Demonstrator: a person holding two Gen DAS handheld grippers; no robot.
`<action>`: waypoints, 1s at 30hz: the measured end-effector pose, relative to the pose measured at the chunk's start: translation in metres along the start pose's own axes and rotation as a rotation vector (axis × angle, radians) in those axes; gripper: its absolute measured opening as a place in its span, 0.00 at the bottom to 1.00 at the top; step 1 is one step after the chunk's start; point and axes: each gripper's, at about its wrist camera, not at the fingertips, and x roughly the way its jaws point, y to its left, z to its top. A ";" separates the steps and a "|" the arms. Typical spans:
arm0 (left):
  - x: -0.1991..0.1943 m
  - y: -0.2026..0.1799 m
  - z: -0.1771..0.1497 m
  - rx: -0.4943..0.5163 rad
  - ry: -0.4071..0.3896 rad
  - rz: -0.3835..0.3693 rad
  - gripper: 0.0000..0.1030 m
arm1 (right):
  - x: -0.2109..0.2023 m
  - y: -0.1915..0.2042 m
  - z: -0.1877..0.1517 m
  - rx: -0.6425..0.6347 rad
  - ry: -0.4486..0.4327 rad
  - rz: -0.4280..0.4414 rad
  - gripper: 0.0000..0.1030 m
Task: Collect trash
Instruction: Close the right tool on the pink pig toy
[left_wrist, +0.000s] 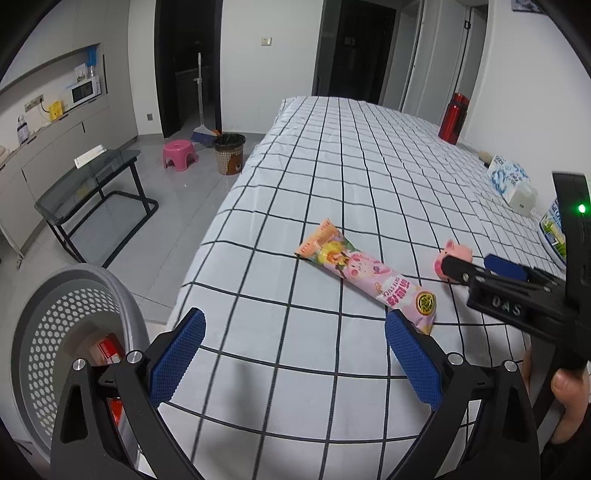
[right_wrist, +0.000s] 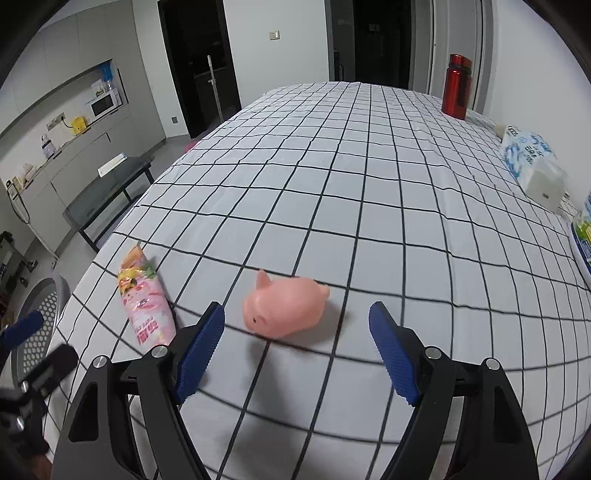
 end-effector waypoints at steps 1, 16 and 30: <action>0.001 -0.001 -0.001 0.003 0.003 0.001 0.93 | 0.003 0.000 0.001 -0.003 0.004 0.000 0.75; 0.006 -0.010 -0.002 0.005 0.020 0.007 0.93 | 0.013 0.009 0.000 -0.041 0.027 -0.020 0.45; 0.016 -0.024 0.011 -0.047 0.036 -0.012 0.93 | -0.036 -0.017 -0.022 0.057 -0.042 -0.079 0.45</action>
